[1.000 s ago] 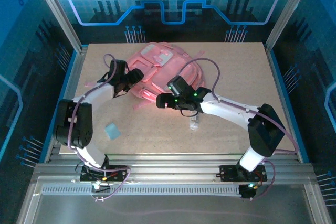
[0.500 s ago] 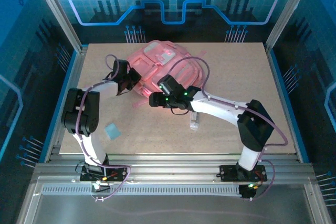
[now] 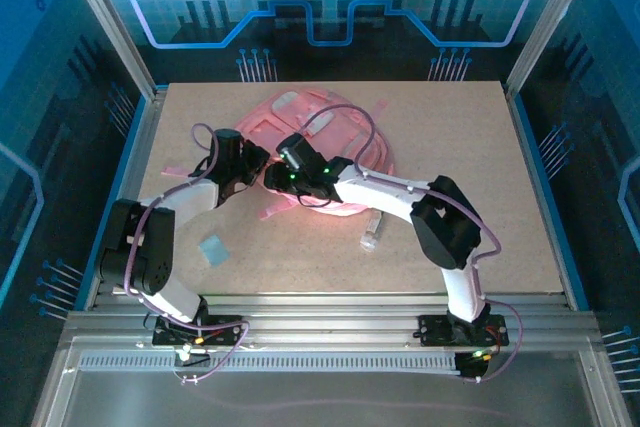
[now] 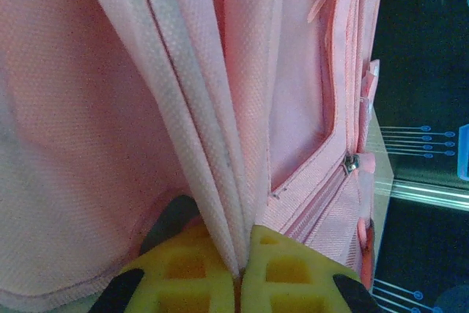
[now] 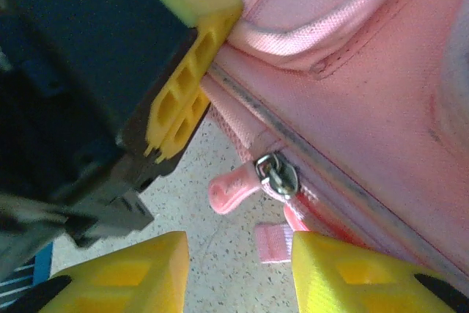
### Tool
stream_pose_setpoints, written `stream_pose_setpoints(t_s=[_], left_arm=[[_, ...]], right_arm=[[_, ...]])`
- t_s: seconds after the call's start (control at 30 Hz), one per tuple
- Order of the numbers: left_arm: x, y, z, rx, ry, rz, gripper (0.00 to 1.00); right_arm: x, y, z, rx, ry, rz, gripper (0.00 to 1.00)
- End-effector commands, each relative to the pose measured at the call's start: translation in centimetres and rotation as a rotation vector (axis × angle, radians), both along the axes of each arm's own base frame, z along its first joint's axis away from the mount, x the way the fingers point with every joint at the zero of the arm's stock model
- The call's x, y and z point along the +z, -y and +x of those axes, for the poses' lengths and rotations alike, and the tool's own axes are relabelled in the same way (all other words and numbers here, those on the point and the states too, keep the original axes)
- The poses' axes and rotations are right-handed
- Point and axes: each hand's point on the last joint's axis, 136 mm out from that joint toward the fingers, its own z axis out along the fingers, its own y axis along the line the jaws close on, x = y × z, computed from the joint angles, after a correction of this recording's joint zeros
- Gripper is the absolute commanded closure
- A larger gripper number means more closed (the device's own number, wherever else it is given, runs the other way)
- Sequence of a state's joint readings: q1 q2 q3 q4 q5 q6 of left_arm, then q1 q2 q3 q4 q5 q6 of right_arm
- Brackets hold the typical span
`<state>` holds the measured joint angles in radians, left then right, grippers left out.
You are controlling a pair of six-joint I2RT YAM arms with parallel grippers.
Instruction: Pack the student bag
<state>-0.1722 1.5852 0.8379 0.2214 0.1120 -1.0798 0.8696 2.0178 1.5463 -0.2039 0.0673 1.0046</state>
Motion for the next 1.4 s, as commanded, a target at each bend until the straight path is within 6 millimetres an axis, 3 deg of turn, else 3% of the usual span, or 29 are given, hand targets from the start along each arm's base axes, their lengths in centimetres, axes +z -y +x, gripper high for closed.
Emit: stream_pose_setpoints(t_s=[0.0,0.27,0.37,0.53,0.77,1.03,1.37], left_arm=[[3.8,1.9,0.3,-0.028,0.120,-0.088,1.00],[4.6,3.3,-0.4,-0.040,0.143,-0.141,1.00],[5.3,3.8,-0.8,-0.047,0.160,-0.150,1.00],[6.3,3.9,-1.3,-0.046,0.179,-0.158,1.00],[5.9,3.3,-0.8,-0.024,0.183,-0.113,1.00],[4.3,0.7,2.1,0.046,0.178,-0.075,1.00],[5.4,1.2,3.3,0.029,0.209,-0.092,1.00]], right_arm=[[-0.8,-0.7,1.2,-0.080,-0.036,0.045,0.57],[-3.5,1.3,3.6,-0.259,-0.035,0.021,0.60],[-4.1,1.2,4.4,-0.280,-0.047,0.014,0.67],[-4.6,3.0,5.1,-0.337,-0.018,-0.092,0.77],[-4.3,5.0,5.8,-0.344,0.008,-0.113,0.98],[-2.5,7.3,4.2,-0.218,0.037,-0.150,1.00],[-1.1,11.1,1.0,-0.098,0.020,-0.251,1.00]])
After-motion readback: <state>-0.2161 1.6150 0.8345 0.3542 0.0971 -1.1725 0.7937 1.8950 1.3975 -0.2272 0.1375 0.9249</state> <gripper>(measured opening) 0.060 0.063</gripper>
